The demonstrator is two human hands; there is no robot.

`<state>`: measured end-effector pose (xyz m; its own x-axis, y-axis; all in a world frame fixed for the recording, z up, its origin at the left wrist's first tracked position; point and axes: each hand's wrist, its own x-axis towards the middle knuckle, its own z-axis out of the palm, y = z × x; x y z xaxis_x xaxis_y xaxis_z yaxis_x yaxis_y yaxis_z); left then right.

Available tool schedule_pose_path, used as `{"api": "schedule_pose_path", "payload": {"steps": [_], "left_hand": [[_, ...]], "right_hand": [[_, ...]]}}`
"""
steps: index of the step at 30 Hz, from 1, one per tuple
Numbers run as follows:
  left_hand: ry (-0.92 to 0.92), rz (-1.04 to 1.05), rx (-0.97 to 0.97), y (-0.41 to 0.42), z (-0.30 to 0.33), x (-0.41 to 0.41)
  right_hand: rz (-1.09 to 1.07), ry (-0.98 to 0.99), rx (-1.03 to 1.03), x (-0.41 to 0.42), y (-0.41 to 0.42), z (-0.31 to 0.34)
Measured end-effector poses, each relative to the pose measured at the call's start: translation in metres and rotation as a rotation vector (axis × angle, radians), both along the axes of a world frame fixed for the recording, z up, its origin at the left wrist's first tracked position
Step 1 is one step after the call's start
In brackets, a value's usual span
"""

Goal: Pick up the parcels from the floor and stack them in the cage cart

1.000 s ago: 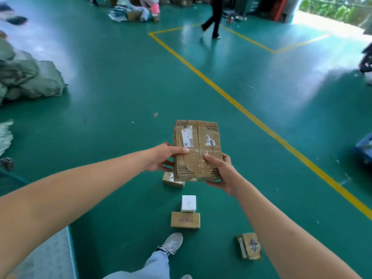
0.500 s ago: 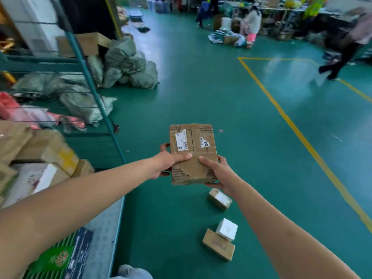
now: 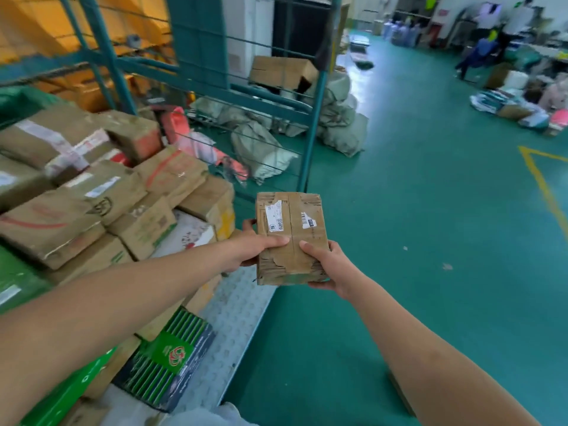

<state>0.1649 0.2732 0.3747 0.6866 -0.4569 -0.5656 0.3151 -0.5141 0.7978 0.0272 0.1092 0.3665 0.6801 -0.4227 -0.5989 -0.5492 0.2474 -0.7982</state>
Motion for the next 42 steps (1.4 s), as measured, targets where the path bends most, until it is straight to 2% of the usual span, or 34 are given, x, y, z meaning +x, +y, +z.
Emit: {"api": "schedule_pose_path", "payload": {"steps": [8, 18, 26, 36, 42], "left_hand": [[0.040, 0.239, -0.004, 0.081, -0.012, 0.091], [0.048, 0.404, 0.029, 0.140, -0.017, 0.154], [0.193, 0.591, -0.035, 0.140, -0.036, 0.226], [0.217, 0.807, -0.044, 0.105, -0.017, 0.352], [0.234, 0.855, 0.008, 0.095, -0.025, 0.406]], "right_hand": [[0.220, 0.031, 0.009, 0.132, 0.057, -0.014], [0.426, 0.062, 0.054, 0.234, 0.094, -0.025], [0.556, 0.094, 0.117, 0.341, 0.080, -0.039], [0.643, 0.060, 0.267, 0.492, 0.046, -0.030], [0.685, 0.046, 0.250, 0.563, 0.032, -0.051]]}}
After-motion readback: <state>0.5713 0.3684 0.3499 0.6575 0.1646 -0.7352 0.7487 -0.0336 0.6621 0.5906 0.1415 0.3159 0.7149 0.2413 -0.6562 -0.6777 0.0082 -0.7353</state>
